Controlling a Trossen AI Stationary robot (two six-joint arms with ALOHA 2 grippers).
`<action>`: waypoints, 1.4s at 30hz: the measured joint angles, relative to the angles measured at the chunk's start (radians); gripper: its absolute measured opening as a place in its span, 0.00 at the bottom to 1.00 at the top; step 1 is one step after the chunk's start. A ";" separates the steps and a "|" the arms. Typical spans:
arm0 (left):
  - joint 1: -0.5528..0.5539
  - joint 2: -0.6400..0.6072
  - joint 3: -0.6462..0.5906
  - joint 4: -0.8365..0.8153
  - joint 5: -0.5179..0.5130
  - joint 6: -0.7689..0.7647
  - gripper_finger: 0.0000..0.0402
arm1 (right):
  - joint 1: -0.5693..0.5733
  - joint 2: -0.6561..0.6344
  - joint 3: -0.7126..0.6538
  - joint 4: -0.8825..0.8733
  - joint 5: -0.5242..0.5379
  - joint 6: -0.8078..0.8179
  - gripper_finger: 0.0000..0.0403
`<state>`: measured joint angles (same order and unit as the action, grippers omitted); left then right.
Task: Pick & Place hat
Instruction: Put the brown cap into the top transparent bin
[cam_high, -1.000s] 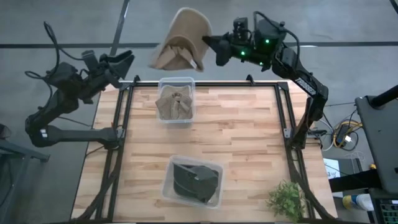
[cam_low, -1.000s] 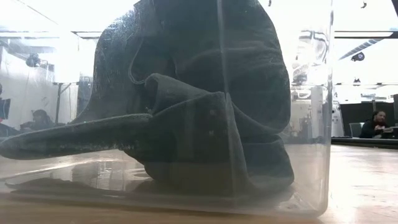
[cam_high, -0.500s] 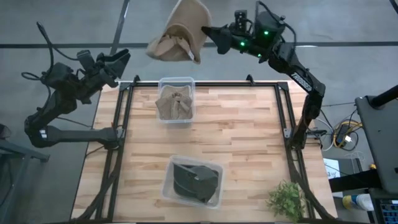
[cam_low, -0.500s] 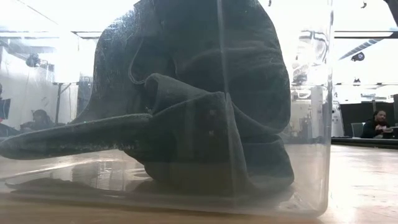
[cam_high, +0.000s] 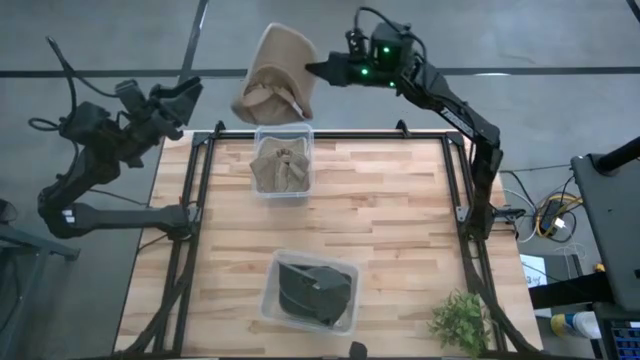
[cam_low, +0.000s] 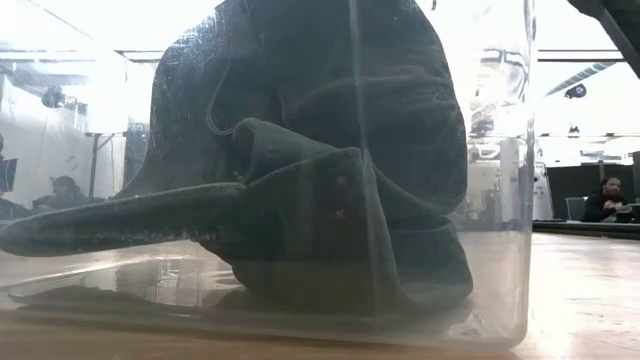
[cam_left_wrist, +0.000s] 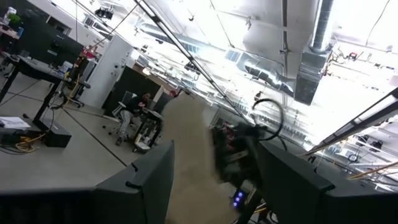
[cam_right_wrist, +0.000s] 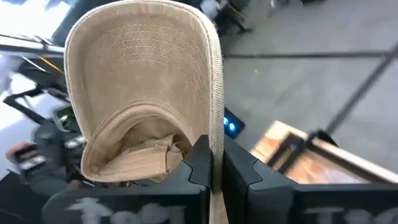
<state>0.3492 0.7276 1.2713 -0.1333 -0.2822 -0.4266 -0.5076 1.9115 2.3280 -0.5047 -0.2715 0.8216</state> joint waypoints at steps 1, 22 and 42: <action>0.000 -0.001 0.000 0.000 0.000 0.000 0.55 | -0.002 0.006 0.000 -0.014 -0.005 0.003 0.03; 0.000 -0.009 0.001 -0.005 0.000 0.005 0.55 | -0.041 0.168 0.000 -0.224 -0.127 0.016 0.03; 0.000 -0.011 0.001 -0.004 0.000 0.012 0.55 | -0.039 0.337 -0.002 -0.311 -0.167 0.009 0.03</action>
<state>0.3492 0.7162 1.2720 -0.1371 -0.2825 -0.4145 -0.5468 2.2485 2.3260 -0.8157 -0.4389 0.8307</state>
